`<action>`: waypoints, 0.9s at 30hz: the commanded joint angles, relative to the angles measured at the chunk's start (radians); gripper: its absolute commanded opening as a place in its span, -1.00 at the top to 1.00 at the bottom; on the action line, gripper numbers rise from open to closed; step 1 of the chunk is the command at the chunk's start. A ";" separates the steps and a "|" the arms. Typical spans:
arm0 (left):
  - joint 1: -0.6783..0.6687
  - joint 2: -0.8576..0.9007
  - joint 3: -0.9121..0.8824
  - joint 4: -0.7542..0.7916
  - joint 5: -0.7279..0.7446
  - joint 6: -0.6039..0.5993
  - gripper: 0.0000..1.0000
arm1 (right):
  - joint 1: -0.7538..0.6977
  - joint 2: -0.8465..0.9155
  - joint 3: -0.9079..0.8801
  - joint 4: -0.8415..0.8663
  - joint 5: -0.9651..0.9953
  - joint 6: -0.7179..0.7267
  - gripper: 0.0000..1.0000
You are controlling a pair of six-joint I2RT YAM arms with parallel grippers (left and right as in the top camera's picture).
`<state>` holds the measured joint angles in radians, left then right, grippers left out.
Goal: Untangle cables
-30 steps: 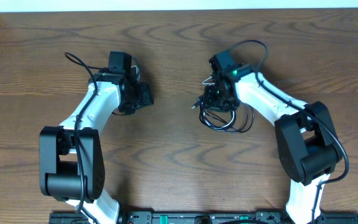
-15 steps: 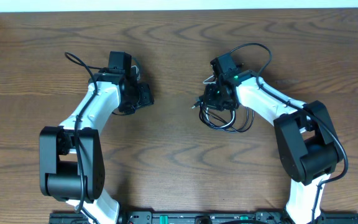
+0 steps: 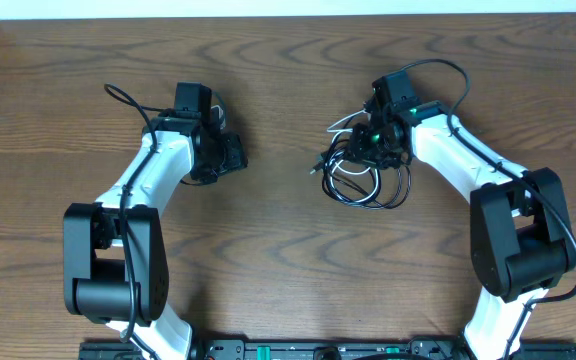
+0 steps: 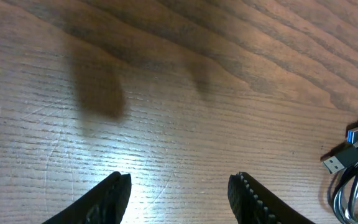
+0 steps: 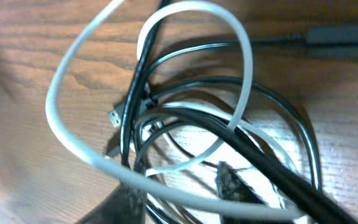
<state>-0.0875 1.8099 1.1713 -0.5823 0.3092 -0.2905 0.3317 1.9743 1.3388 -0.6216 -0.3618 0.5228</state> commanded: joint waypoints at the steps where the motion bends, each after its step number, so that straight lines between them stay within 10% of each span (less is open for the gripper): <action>1: 0.003 -0.018 0.011 -0.003 -0.006 0.010 -0.10 | 0.024 -0.005 -0.008 0.001 -0.014 -0.015 0.14; 12: 0.003 -0.018 0.011 -0.003 -0.006 0.010 -0.10 | 0.126 -0.003 -0.011 0.034 0.209 0.137 0.14; 27: 0.003 -0.018 0.011 -0.003 -0.006 0.010 -0.11 | 0.164 0.010 -0.053 0.130 0.284 0.217 0.88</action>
<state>-0.0875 1.8099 1.1713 -0.5823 0.3092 -0.2905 0.4919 1.9755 1.3037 -0.4999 -0.1032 0.7200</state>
